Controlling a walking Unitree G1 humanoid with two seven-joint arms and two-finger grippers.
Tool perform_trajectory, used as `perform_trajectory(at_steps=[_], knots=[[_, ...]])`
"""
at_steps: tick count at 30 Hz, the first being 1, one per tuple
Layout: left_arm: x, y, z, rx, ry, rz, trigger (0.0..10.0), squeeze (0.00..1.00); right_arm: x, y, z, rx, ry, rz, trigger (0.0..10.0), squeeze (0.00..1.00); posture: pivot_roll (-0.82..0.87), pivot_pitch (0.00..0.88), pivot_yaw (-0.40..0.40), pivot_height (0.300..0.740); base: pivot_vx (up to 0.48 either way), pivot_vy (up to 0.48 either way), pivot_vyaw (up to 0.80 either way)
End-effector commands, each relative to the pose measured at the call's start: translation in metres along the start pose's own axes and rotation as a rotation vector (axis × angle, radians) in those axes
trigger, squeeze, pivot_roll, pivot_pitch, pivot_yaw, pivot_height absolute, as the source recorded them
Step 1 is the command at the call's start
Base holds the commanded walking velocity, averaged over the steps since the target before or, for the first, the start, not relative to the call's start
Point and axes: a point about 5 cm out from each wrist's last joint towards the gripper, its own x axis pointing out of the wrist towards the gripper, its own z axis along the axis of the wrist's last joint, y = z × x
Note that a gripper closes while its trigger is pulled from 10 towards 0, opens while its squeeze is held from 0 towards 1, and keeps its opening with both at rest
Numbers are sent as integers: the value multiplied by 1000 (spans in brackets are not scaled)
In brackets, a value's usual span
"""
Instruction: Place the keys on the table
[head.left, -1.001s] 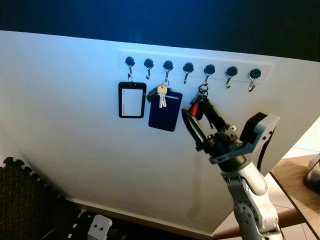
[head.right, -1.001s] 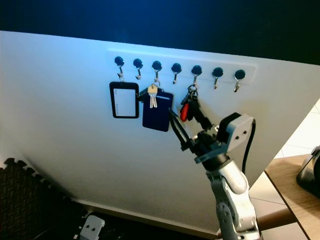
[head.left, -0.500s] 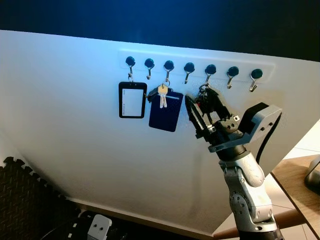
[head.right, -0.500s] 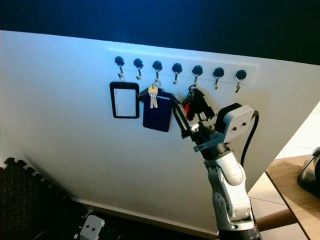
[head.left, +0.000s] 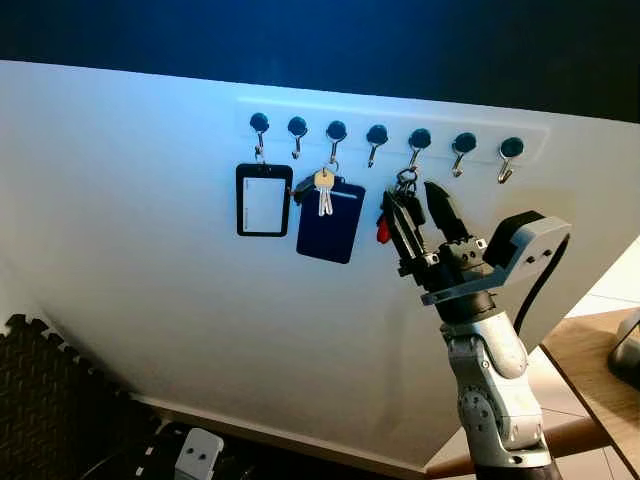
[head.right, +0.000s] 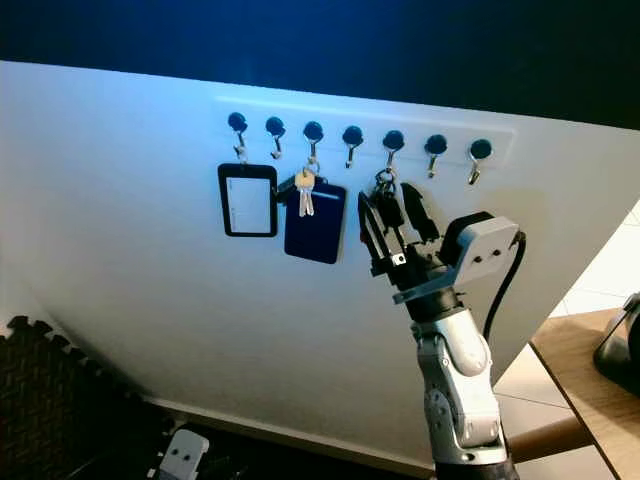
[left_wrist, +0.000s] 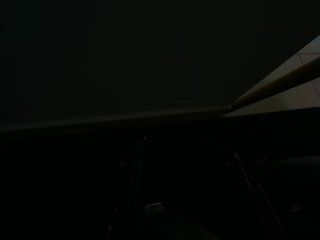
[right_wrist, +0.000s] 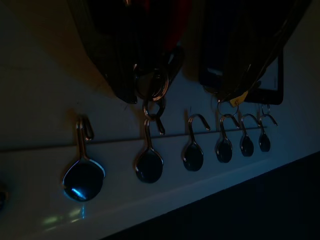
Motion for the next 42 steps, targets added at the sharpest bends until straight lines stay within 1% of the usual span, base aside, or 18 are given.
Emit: perform_trajectory(at_steps=[1, 8, 14, 23, 36, 42], knots=[[-4, 1, -6, -6, 33, 6, 10000, 0, -2, 2, -4, 27, 13, 4, 10000, 0, 82, 130, -29, 740, 0, 0, 0], [-4, 1, -6, -8, 32, 7, 10000, 0, -2, 6, -8, 65, 35, 22, 10000, 0, 82, 130, -32, 740, 0, 0, 0], [-4, 0, -6, -8, 30, 5, 10000, 0, -3, 8, -12, 74, 59, 27, 10000, 0, 80, 129, -33, 740, 0, 0, 0], [-4, 0, -6, -8, 30, 3, 10000, 0, -2, 6, -13, 78, 67, 22, 10000, 0, 79, 128, -33, 740, 0, 0, 0], [-4, 1, -6, -3, 26, 4, 10000, 0, 5, 2, -10, 99, 37, -5, 10000, 0, 83, 119, -37, 740, 0, 0, 0], [-4, 0, -5, 0, 26, 0, 10000, 0, 8, 7, -10, 112, 36, 44, 10000, 0, 82, 113, -37, 740, 0, 0, 0]])
